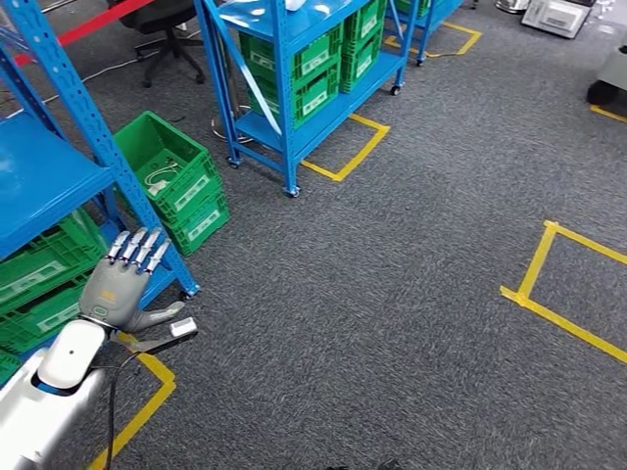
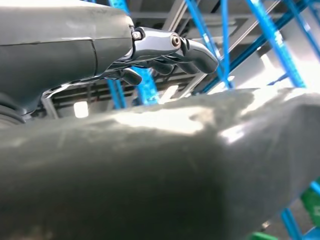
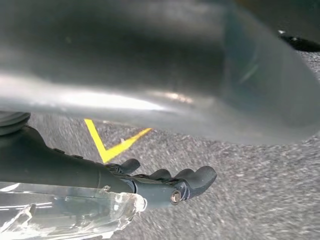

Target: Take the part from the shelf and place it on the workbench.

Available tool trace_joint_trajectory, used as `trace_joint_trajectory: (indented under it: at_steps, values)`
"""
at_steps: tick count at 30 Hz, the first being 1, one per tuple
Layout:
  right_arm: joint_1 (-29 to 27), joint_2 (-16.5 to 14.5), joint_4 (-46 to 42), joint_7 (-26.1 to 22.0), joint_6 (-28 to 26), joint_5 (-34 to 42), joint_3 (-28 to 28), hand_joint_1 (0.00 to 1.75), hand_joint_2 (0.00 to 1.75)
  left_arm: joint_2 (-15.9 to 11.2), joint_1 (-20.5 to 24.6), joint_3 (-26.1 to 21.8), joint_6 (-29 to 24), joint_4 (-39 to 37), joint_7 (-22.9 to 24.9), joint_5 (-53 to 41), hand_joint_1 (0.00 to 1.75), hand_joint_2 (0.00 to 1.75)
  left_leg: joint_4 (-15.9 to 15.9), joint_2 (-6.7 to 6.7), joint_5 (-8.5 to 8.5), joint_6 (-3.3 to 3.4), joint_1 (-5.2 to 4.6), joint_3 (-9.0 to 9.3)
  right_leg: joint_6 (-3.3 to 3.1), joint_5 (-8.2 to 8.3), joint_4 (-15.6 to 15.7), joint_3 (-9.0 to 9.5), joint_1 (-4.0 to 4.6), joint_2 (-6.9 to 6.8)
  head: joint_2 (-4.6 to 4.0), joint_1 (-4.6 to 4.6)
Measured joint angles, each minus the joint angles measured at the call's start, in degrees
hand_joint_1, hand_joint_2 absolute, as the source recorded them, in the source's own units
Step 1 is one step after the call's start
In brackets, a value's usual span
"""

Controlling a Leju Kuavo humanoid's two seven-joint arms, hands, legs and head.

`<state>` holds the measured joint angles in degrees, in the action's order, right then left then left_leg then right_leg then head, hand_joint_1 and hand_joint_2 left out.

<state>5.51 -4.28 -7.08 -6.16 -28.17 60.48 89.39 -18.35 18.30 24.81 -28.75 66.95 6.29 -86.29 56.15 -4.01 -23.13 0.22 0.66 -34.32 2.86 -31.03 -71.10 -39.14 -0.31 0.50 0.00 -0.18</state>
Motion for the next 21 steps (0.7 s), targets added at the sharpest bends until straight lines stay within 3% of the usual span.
trace_joint_trajectory:
  at_steps: [2, 4, 6, 7, 8, 10, 12, 13, 14, 15, 17, 19, 21]
  values:
    - [0.06, -0.01, 0.00, 0.01, -0.02, 0.04, 0.00, 0.00, 0.00, 0.26, -0.07, -0.39, 0.02, 0.00, 0.00, -0.01, 0.00, 0.00, 0.27, -1.56, -0.07, -0.48, 0.11, -0.09, -0.06, 3.58, 8.16, 3.64, -0.49, 2.63, 0.00, -0.03]
    - [0.07, -0.03, 0.00, 0.16, -0.18, 0.13, 0.00, 0.00, 0.00, 0.42, -0.22, -0.89, 0.05, 0.02, 0.12, -0.04, 0.00, 0.00, 0.35, -2.92, 0.11, -1.26, 0.19, -0.45, -0.40, 4.45, 12.02, 5.67, -0.73, 4.44, 0.00, -0.07]
    - [0.09, -0.10, -0.01, 0.38, -0.45, 0.24, 0.00, 0.00, 0.00, 0.30, -0.81, -1.39, 0.13, 0.07, 0.78, -0.08, 0.00, 0.00, 0.03, -4.01, 0.50, -2.03, 0.39, -0.77, -1.17, 4.49, 12.17, 5.98, -0.54, 3.53, 0.00, -0.09]
    - [0.14, -0.14, -0.01, 0.47, -0.60, 0.31, 0.00, 0.00, 0.00, 0.11, -1.17, -1.55, 0.18, 0.14, 1.40, -0.08, 0.00, 0.00, 0.14, -3.38, 0.38, -2.37, 0.38, -0.93, -1.59, 4.64, 12.27, 6.03, -0.52, 2.92, 0.00, -0.14]
    - [0.16, -0.17, -0.01, 0.55, -0.72, 0.38, 0.00, 0.00, 0.00, -0.13, -1.41, -1.65, 0.22, 0.26, 2.09, -0.08, 0.00, 0.00, 1.16, -1.94, -0.36, -2.62, 0.28, -1.48, -2.02, 4.75, 12.42, 6.09, -0.53, 2.25, 0.00, -0.30]
    - [0.05, -0.22, 0.00, 0.66, -0.83, 0.47, 0.00, 0.00, 0.00, -0.51, -1.66, -1.71, 0.14, 0.71, 3.37, -0.08, 0.00, 0.00, 6.78, 1.77, -3.62, -2.96, 0.05, -4.16, -2.64, 4.81, 12.62, 6.14, -0.44, 0.69, 0.00, -0.58]
    - [-0.19, -0.26, 0.00, 0.69, -0.69, 0.56, 0.00, 0.00, 0.00, -0.84, -2.24, -1.71, -0.11, 1.27, 4.28, -0.09, 0.00, 0.00, 14.53, 3.10, -6.96, -3.18, 0.05, -7.80, -2.96, 4.65, 12.62, 6.14, -0.30, -1.04, 0.00, -0.64]
    - [-0.26, -0.25, 0.00, 0.70, -0.54, 0.61, 0.00, 0.00, 0.00, -1.18, -2.73, -1.72, -0.25, 1.58, 4.67, -0.09, 0.00, 0.00, 16.63, 3.23, -7.38, -3.24, 0.06, -8.73, -3.01, 4.58, 12.62, 6.16, -0.28, -1.88, 0.00, -0.66]
    - [-0.29, -0.25, 0.00, 0.69, -0.36, 0.67, 0.00, 0.00, 0.00, -1.61, -3.24, -1.75, -0.38, 1.93, 4.97, -0.09, 0.00, 0.00, 16.46, 3.36, -6.66, -3.26, 0.07, -8.53, -3.02, 4.50, 12.62, 6.22, -0.28, -2.69, 0.00, -0.67]
    - [-0.28, -0.25, 0.00, 0.68, -0.19, 0.74, 0.00, 0.00, 0.00, -2.10, -3.71, -1.86, -0.52, 2.43, 5.18, -0.09, 0.00, 0.00, 14.02, 3.74, -5.06, -3.23, 0.06, -7.15, -2.95, 4.40, 12.62, 6.33, -0.28, -3.46, 0.00, -0.68]
    - [-0.28, -0.25, 0.00, 0.66, -0.03, 0.89, 0.00, 0.00, 0.00, -2.99, -4.48, -2.35, -0.80, 3.78, 5.26, -0.09, 0.00, 0.00, 5.91, 6.41, -1.62, -3.10, -0.21, -2.60, -2.56, 4.05, 12.53, 6.69, -0.08, -4.86, 0.00, -0.72]
    - [-0.31, -0.24, 0.01, 0.67, -0.11, 1.09, -0.01, 0.00, 0.00, -3.59, -5.33, -3.18, -1.09, 5.36, 5.08, -0.09, 0.00, 0.00, 0.94, 8.48, -0.47, -2.57, -0.55, 0.07, -2.00, 3.64, 12.46, 7.04, 0.36, -6.12, 0.00, -0.69]
    - [-0.32, -0.25, 0.02, 0.74, -0.29, 1.22, -0.01, 0.00, 0.00, -4.07, -6.54, -4.02, -1.26, 6.58, 4.91, -0.09, 0.00, 0.00, 0.26, 7.52, -0.58, -1.83, -0.66, 0.19, -1.49, 3.32, 12.63, 7.49, 0.58, -7.57, 0.00, -0.63]
